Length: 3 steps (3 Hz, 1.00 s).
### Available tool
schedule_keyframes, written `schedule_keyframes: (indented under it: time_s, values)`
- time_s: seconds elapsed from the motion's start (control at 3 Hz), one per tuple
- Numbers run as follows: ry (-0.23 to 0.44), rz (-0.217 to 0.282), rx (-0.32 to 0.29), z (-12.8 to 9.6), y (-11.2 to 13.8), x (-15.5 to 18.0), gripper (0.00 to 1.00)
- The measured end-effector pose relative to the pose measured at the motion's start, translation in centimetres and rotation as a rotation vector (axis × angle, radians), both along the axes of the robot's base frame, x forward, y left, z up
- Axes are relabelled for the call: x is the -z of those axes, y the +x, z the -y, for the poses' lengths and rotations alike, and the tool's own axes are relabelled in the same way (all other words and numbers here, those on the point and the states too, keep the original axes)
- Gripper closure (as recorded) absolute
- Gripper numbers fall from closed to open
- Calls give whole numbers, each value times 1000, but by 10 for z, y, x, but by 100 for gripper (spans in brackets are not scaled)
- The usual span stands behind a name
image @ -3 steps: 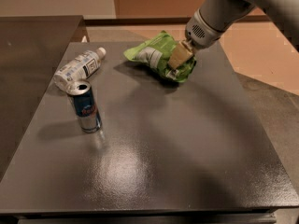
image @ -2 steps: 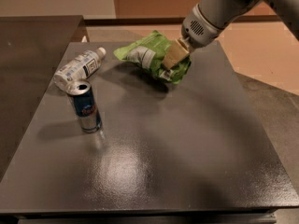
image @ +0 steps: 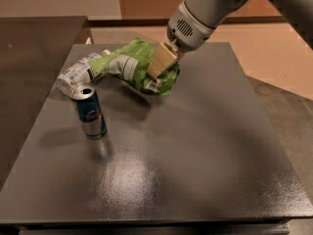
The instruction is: Move green rice chip bag near redbull can
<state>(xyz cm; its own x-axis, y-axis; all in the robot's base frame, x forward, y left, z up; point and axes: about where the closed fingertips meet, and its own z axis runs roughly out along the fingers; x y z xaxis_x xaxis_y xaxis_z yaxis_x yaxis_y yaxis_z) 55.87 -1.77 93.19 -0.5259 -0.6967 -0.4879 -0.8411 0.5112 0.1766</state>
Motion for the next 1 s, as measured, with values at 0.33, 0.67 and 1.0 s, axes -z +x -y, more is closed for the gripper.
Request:
schedule_keyframes:
  time_s: [0.33, 0.67, 1.0]
  values:
    - [-21, -4, -6, -19, -14, 3, 100]
    - [-35, -3, 3, -30, -26, 9, 100]
    - [-45, -1, 12, -36, -38, 16, 100]
